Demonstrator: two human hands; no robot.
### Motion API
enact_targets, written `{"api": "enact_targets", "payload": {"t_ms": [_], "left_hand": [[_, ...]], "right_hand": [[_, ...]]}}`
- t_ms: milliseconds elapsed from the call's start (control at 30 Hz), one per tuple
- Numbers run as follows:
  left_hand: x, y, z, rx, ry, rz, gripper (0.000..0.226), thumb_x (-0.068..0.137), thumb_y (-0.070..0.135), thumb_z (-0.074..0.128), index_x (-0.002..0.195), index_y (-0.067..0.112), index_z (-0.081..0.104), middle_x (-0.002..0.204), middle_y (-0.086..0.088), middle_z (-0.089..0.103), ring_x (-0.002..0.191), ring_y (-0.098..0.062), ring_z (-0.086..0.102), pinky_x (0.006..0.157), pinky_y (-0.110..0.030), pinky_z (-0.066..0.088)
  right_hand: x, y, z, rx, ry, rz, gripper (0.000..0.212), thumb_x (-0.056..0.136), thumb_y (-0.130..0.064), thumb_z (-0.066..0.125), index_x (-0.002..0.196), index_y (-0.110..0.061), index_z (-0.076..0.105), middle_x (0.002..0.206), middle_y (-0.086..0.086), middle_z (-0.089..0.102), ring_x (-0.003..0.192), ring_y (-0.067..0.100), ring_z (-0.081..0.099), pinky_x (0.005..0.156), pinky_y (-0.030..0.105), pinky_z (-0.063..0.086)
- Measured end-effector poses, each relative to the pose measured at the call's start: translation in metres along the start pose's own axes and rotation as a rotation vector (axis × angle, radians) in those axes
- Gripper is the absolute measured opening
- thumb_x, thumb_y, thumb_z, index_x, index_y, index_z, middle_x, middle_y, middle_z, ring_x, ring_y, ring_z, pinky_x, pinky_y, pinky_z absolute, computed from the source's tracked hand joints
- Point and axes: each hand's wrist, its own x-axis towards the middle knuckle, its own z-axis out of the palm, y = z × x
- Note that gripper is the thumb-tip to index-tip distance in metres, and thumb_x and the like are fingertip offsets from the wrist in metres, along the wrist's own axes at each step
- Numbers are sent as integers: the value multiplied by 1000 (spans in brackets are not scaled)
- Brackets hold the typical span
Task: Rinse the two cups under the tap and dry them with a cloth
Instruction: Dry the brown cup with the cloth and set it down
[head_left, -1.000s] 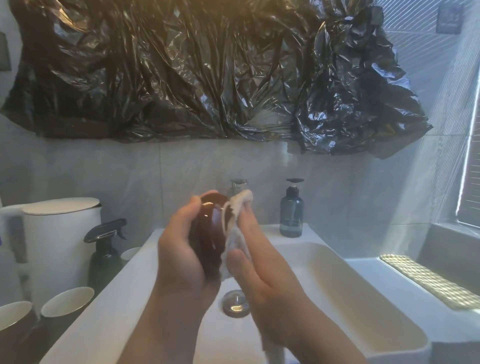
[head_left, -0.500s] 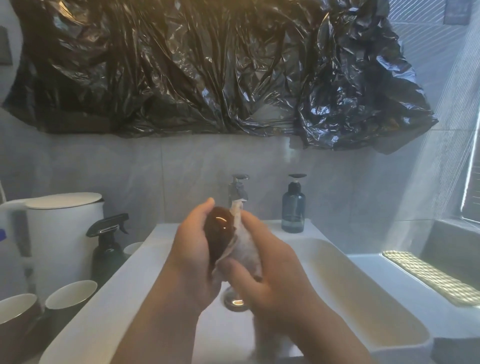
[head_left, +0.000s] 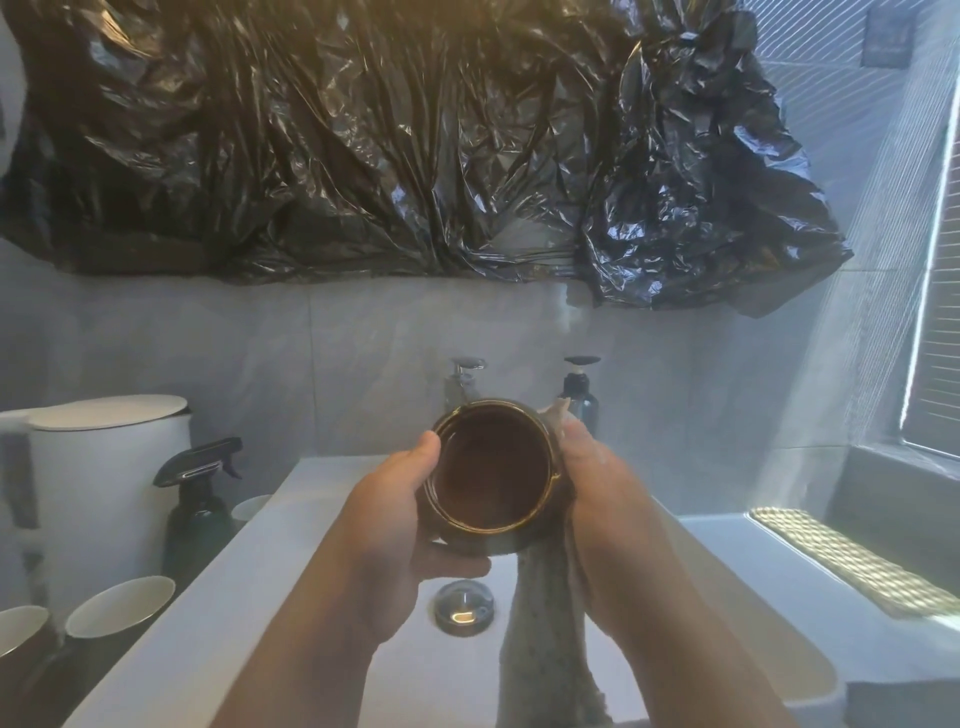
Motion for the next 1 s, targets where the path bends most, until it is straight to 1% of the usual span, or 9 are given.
{"api": "enact_targets", "payload": {"t_ms": [67, 133, 200, 300, 367, 500, 767, 900, 1000], "left_hand": [[-1, 2, 0, -16, -9, -33, 43, 104, 41, 40, 108, 14, 74, 90, -13, 76, 60, -23, 70, 48, -32, 51], [-1, 3, -2, -8, -1, -50, 41, 103, 42, 42, 102, 17, 75, 82, -6, 76, 58, -20, 71, 49, -31, 50], [-1, 3, -4, -8, 26, -55, 41, 103, 43, 43, 100, 17, 75, 80, -5, 76, 56, -19, 70, 49, -30, 47], [2, 3, -8, -39, 80, -74, 41, 103, 45, 42, 100, 20, 74, 77, -3, 74, 51, -16, 65, 46, -25, 41], [4, 0, -9, -66, 114, -92, 40, 103, 44, 41, 93, 22, 73, 74, -2, 71, 46, -15, 58, 38, -21, 33], [9, -6, -10, -70, 163, -124, 45, 102, 42, 42, 81, 26, 77, 75, -1, 70, 54, -17, 50, 38, -24, 25], [4, -15, -22, -226, 197, -245, 51, 99, 41, 38, 81, 26, 83, 79, -6, 73, 51, -17, 53, 33, -17, 23], [1, 5, -30, -228, 253, -378, 47, 88, 45, 43, 83, 22, 84, 82, -12, 73, 58, -23, 53, 33, -17, 26], [-4, 27, -39, -258, 343, -449, 51, 100, 38, 37, 92, 16, 82, 79, -11, 75, 53, -20, 58, 30, -17, 29]], "right_hand": [[-1, 4, -4, -41, 33, 17, 42, 106, -34, 43, 97, -6, 73, 80, 10, 75, 75, 17, 70, 58, 22, 54], [-1, 7, -5, -96, 69, 13, 37, 104, -32, 49, 94, -7, 74, 83, 15, 75, 75, 19, 70, 63, 27, 55], [-1, 8, -3, -141, 111, 21, 31, 103, -27, 53, 87, -10, 74, 82, 16, 75, 78, 23, 70, 71, 35, 54], [-1, 10, -4, -239, 118, 20, 27, 102, -23, 53, 83, -19, 72, 79, 5, 74, 84, 20, 71, 67, 27, 54], [2, 14, -6, -254, 93, 56, 27, 103, -23, 52, 88, -16, 73, 86, 7, 75, 90, 24, 72, 67, 26, 52], [10, 26, -13, -164, 73, 155, 23, 99, -14, 55, 89, -15, 75, 90, 12, 76, 93, 30, 74, 84, 43, 59], [14, 33, -21, -14, 92, 360, 23, 92, 3, 55, 90, -9, 75, 78, 13, 76, 68, 25, 74, 54, 29, 57], [25, 29, -18, -6, 126, 506, 21, 89, 5, 59, 99, -7, 73, 85, 18, 75, 70, 25, 72, 55, 30, 54], [37, 17, -9, 62, 148, 597, 20, 88, 8, 58, 100, -2, 72, 91, 24, 74, 76, 32, 72, 59, 33, 55]]}}
